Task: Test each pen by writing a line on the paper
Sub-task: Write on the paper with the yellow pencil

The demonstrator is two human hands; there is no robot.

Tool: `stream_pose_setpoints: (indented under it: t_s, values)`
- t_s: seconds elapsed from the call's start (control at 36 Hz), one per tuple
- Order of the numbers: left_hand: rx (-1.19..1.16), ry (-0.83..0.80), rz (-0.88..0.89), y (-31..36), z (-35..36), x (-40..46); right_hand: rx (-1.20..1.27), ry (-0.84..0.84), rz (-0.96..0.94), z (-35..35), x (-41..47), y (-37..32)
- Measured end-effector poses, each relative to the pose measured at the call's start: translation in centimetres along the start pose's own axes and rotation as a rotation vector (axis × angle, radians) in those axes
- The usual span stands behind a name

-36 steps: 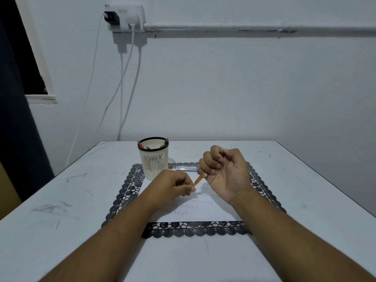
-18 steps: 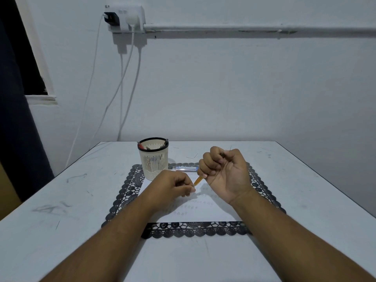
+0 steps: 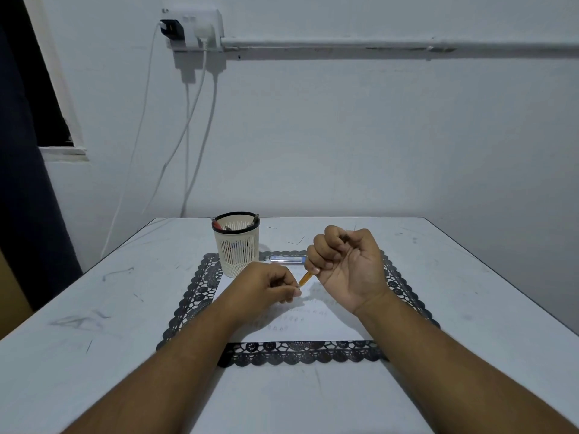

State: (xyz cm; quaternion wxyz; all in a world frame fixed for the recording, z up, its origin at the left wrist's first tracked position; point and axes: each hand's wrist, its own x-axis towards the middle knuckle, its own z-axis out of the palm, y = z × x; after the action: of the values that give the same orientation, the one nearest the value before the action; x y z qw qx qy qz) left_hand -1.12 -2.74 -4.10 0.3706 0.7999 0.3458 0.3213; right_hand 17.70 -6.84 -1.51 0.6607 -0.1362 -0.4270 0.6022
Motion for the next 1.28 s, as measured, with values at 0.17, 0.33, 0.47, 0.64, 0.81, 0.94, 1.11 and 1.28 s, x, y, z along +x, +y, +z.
stream_pose_setpoints:
  t_s: [0.17,0.33,0.47,0.64,0.81,0.94,1.11,1.28]
  values:
    - [-0.012,0.007,-0.018,0.0,0.1,0.0,0.004,-0.012,-0.003,-0.1,0.1,0.0]
    - [-0.089,0.003,-0.059,0.1,0.3,-0.2,-0.006,-0.005,-0.002,-0.3,0.0,0.1]
    - [-0.1,-0.003,-0.065,-0.1,0.3,-0.1,0.006,0.005,-0.001,-0.3,0.0,0.1]
    - [-0.075,0.004,-0.043,0.0,0.3,-0.2,0.026,0.028,0.005,-0.5,0.1,0.1]
    - [-0.017,0.017,0.001,0.0,0.1,0.0,0.128,0.08,-0.008,-0.7,0.2,0.1]
    - [-0.034,0.033,0.057,-0.2,-0.2,0.1,0.246,0.164,-0.035,-0.9,0.2,-0.1]
    - [-0.099,0.059,0.071,-0.1,-0.4,0.2,0.323,0.202,-0.055,-1.1,0.2,-0.3]
    - [-0.117,0.059,0.084,-0.1,-0.4,0.1,0.338,0.202,-0.047,-1.3,0.3,-0.2]
